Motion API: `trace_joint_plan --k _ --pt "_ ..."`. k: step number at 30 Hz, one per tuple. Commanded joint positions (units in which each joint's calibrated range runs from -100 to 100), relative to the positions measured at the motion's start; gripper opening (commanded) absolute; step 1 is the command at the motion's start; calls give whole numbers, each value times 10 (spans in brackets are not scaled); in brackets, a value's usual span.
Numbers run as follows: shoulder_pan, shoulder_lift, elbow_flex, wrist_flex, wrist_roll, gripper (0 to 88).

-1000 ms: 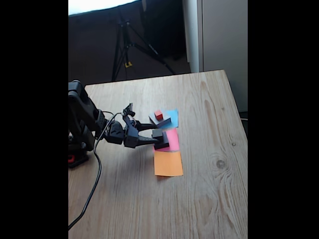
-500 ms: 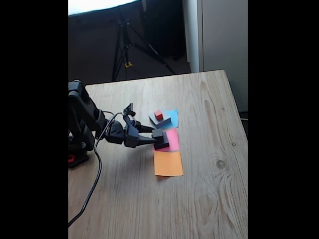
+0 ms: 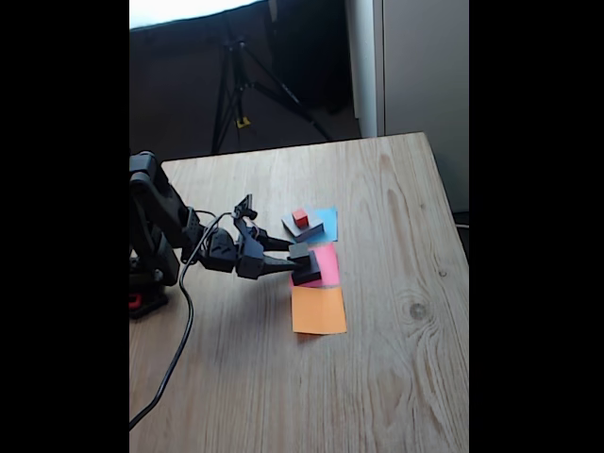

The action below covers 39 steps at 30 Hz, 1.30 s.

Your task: Tower of hanoi

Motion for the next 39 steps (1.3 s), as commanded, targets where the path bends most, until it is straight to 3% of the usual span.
trace_joint_plan --k 1,9,15,27,33,39 --pt "-11 -3 -16 -12 9 75" --pt "-28 -42 -20 18 9 66" --pt "-48 -120 -69 137 9 68" --pt "-28 -327 -246 599 -23 64" --pt "3 -366 -454 887 -40 56" --pt "26 -366 -679 1102 -70 56"
